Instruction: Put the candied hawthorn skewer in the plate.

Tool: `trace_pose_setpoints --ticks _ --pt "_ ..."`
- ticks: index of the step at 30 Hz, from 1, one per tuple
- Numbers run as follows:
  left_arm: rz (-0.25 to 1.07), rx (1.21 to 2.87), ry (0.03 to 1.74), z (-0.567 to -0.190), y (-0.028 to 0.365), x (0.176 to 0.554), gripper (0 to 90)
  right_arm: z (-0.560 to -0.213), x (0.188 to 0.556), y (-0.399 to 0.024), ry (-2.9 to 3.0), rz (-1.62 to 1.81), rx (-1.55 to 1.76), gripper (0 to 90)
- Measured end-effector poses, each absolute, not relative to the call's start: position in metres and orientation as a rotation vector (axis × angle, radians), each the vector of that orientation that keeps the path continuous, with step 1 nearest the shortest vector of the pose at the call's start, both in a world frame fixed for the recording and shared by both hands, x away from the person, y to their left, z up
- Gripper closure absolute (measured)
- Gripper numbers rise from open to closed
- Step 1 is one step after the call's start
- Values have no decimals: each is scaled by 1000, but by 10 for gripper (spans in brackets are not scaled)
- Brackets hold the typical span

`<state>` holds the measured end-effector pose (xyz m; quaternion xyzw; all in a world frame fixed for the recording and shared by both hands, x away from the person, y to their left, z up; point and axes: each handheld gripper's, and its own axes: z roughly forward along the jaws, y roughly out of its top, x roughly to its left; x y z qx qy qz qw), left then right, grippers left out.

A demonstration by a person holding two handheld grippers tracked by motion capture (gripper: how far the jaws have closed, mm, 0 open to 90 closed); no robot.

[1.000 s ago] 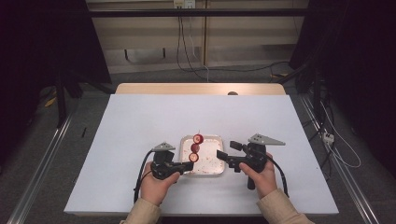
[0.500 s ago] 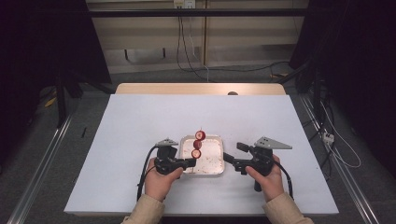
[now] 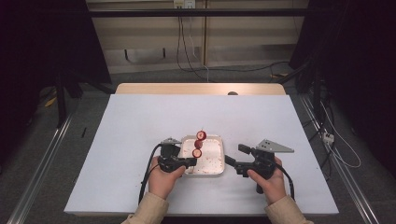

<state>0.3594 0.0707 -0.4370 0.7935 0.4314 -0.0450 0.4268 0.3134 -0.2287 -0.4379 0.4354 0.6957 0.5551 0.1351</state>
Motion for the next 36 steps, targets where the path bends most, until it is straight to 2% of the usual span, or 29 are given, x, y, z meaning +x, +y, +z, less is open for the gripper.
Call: trace_pose_setpoints --ticks 17,36 --pt "-45 2045 1122 -446 64 364 881 -442 312 -234 2005 1624 1275 183" --pt "-61 2034 1110 -446 63 364 874 -442 311 -237 1993 1630 1283 181"
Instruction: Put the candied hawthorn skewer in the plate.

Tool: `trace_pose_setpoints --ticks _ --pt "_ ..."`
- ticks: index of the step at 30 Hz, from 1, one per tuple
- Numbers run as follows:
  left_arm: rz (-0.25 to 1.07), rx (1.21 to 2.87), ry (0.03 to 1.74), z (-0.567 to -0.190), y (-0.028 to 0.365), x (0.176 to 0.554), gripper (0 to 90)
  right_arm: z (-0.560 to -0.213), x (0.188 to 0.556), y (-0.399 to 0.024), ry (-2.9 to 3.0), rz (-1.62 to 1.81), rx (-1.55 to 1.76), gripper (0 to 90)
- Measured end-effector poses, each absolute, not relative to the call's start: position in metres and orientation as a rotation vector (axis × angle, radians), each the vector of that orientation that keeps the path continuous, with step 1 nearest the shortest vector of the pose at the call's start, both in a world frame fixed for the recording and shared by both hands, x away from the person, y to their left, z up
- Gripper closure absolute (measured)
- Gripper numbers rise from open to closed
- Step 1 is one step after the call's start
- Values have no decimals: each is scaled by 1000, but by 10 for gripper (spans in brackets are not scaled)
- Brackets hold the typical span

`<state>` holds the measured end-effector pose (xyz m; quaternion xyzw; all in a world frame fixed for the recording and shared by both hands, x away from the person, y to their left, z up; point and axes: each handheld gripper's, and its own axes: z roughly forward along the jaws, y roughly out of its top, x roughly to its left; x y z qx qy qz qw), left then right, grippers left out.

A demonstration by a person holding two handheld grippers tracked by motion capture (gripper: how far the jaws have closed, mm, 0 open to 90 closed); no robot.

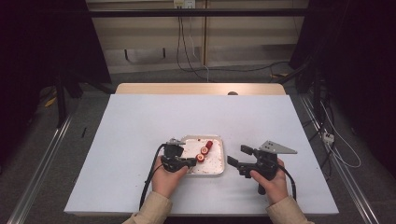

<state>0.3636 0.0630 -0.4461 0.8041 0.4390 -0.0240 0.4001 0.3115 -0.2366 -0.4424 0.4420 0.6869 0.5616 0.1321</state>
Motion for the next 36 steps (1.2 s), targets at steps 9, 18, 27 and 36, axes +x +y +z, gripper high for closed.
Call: trace_pose_setpoints --ticks 9,18,27,36 --pt "-40 2021 1101 -445 65 362 844 -443 311 -235 2000 1625 1279 178" --pt "-14 1995 1058 -435 66 358 681 -444 310 -234 2013 1606 1266 176" --pt "8 1981 998 -427 70 354 489 -445 308 -235 2029 1589 1247 169" --pt "45 1965 949 -423 79 353 339 -442 304 -236 2019 1592 1236 146"
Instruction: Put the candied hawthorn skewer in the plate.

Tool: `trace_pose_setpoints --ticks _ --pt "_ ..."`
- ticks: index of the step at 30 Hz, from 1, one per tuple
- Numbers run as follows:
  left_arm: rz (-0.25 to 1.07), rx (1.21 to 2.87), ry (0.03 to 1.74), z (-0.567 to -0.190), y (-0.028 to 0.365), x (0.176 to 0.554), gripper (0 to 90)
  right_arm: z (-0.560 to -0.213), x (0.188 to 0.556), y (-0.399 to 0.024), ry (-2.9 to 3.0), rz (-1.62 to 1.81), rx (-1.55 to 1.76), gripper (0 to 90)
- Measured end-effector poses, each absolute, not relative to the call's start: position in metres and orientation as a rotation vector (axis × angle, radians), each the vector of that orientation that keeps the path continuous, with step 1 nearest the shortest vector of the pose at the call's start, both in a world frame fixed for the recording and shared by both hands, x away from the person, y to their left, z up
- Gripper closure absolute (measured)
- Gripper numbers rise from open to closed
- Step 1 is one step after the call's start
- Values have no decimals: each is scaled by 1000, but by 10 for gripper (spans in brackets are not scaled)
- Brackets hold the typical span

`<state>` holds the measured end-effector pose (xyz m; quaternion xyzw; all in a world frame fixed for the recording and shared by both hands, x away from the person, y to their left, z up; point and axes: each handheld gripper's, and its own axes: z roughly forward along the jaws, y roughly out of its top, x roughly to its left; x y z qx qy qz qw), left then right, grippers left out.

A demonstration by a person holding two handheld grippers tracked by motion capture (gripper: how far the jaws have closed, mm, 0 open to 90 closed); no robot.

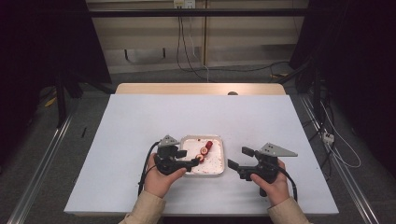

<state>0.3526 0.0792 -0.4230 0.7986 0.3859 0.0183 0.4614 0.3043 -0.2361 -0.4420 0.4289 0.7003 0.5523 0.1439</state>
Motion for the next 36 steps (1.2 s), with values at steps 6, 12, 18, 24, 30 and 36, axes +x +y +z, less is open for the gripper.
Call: trace_pose_setpoints --ticks 6,12,18,24,30,36 --pt "63 1968 923 -422 86 350 272 -441 304 -237 2026 1586 1229 120" --pt "65 1947 884 -421 95 348 197 -439 300 -241 2033 1564 1219 120" --pt "67 1954 849 -422 103 347 137 -439 296 -247 2045 1540 1210 120" --pt "91 1956 843 -422 110 346 123 -438 293 -251 2039 1538 1215 120" --pt "107 1956 835 -423 117 345 114 -439 290 -256 2034 1532 1217 120" --pt "118 1953 848 -425 128 343 108 -439 287 -260 2031 1525 1223 120"
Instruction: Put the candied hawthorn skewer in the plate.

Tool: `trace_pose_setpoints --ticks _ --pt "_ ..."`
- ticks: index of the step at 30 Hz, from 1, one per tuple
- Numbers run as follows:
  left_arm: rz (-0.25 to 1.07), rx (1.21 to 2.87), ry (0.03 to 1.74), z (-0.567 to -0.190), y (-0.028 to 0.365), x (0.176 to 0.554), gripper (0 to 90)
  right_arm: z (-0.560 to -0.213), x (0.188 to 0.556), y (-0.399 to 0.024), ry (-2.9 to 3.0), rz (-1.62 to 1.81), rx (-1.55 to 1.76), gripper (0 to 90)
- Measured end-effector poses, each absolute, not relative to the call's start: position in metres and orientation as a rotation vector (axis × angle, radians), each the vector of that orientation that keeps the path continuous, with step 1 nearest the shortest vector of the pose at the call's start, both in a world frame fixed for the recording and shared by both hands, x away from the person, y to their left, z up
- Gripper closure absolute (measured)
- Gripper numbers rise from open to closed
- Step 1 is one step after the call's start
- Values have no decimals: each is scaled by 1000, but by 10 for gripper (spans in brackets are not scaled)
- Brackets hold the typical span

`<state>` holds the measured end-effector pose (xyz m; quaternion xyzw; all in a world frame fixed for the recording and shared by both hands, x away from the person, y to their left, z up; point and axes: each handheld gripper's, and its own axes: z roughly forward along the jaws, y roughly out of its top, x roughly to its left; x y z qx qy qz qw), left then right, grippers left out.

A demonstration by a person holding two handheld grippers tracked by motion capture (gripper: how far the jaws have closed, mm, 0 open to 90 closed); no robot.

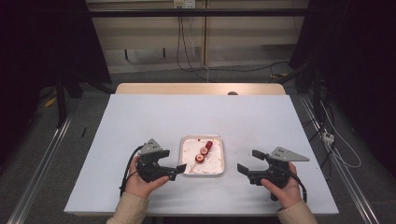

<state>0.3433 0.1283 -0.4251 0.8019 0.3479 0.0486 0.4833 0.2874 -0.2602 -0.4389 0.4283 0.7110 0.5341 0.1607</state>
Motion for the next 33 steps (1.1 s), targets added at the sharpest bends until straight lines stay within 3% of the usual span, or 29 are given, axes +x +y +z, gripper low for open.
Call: trace_pose_setpoints --ticks 33 --pt "160 1935 870 -433 175 338 103 -443 279 -276 2021 1487 1245 120"
